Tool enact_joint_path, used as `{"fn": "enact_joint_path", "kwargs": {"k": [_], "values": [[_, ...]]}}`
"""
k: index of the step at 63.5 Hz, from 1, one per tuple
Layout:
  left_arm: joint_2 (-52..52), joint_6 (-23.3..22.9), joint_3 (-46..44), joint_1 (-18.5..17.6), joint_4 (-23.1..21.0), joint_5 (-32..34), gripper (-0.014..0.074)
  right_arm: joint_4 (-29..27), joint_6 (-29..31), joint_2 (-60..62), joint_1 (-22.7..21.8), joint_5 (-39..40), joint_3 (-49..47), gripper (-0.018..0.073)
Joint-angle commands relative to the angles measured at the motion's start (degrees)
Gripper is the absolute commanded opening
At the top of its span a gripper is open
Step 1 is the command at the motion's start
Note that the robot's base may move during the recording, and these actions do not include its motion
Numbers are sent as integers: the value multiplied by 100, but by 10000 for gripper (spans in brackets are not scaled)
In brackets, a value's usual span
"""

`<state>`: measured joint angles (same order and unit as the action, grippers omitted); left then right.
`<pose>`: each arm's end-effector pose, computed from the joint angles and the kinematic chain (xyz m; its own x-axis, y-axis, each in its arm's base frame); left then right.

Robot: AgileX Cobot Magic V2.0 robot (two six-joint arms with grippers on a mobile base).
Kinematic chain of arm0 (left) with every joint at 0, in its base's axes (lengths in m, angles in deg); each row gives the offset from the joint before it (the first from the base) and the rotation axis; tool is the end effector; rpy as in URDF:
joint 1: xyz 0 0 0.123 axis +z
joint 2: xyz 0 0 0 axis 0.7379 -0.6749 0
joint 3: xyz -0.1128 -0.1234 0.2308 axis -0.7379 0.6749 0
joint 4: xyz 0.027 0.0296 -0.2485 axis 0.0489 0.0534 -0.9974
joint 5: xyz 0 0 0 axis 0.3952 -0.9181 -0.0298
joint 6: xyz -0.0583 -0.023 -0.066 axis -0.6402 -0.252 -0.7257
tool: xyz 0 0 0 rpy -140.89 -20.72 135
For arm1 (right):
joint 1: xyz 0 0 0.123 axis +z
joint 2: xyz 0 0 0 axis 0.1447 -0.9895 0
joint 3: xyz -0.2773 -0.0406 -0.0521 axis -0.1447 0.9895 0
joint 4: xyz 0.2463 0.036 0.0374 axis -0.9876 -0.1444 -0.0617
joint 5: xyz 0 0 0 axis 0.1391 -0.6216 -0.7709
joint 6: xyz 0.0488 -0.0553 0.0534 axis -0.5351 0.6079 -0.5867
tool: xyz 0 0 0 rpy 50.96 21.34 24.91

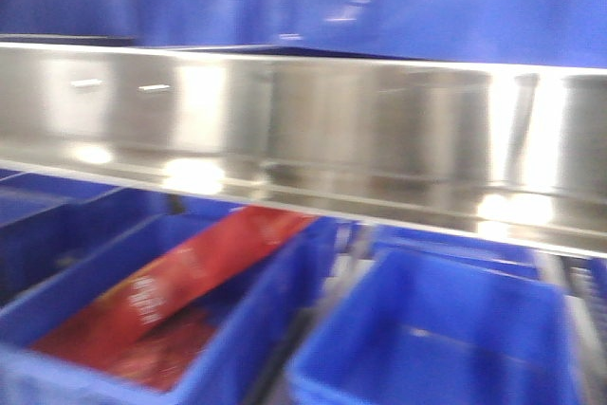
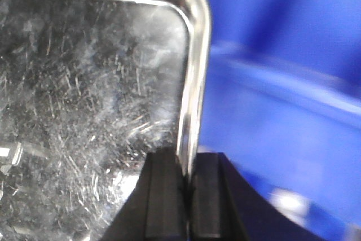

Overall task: Stack silver trays without gaps
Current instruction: 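Hold the tray in both grippers and drive the base away from the rack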

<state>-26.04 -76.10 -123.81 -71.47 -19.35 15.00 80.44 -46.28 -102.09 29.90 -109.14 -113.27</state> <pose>0.2551 -0.1086 0.4456 -0.3764 -0.0295 -0.9260 0.3025 0.9408 -0.1529 0.2713 0.1709 0.4520 -0.4537 -0.0262 -0.8908 -0.2032 0.9763 0.0748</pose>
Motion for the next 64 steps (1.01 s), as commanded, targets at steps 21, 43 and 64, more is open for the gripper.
{"fn": "enact_joint_path", "kwargs": {"k": [21,43,64], "values": [[44,46,-80,-127,-413,467,-19,-276,75,5,121,1083,-61,-69],[44,46,-80,-127,-413,467,-19,-276,75,5,121,1083,-61,-69],[44,46,-80,-127,-413,467,-19,-276,75,5,121,1083,-61,-69]]}}
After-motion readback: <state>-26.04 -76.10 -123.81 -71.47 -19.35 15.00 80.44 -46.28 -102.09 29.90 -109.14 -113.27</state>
